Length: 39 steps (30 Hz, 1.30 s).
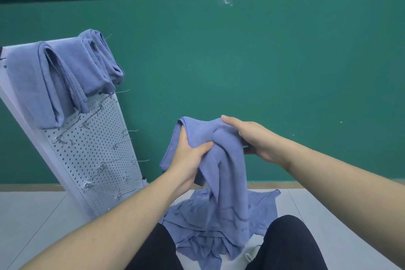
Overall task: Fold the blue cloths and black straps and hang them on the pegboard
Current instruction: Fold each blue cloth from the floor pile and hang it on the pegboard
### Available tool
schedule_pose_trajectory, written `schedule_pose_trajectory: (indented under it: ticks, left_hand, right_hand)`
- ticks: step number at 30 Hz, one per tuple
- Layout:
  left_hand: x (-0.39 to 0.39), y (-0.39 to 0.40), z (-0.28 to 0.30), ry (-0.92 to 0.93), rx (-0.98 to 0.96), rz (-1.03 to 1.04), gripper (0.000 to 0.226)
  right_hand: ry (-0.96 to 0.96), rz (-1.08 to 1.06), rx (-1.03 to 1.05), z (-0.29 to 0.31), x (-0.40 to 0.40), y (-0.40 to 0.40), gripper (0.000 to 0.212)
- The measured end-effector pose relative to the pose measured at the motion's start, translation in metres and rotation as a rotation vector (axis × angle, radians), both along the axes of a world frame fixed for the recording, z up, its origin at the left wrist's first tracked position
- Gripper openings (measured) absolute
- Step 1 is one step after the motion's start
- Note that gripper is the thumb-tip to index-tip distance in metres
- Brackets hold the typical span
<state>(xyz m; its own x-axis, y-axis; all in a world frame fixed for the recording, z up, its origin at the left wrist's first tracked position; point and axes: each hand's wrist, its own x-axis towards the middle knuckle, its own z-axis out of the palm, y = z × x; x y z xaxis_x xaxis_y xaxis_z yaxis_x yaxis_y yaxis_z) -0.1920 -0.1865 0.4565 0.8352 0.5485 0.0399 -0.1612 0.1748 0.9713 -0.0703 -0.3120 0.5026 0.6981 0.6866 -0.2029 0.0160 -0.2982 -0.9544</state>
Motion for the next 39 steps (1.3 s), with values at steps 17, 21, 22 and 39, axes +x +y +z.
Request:
schedule_pose_trajectory:
  ticks: [17, 21, 22, 39]
  left_hand:
    - [-0.007, 0.018, -0.004, 0.139, -0.132, -0.152, 0.038]
    - [-0.005, 0.014, -0.010, 0.119, -0.058, -0.049, 0.044]
    - [-0.003, 0.014, -0.008, 0.108, -0.075, -0.015, 0.041]
    - [0.000, 0.025, 0.006, 0.050, -0.120, 0.187, 0.055]
  right_hand:
    - [-0.002, -0.047, 0.093, -0.003, -0.003, 0.006, 0.021]
    - [0.053, -0.111, 0.027, -0.004, 0.006, 0.003, 0.021]
    - [0.058, -0.108, -0.003, -0.005, 0.007, 0.002, 0.023]
    - [0.011, -0.052, 0.040, -0.011, 0.008, -0.005, 0.027]
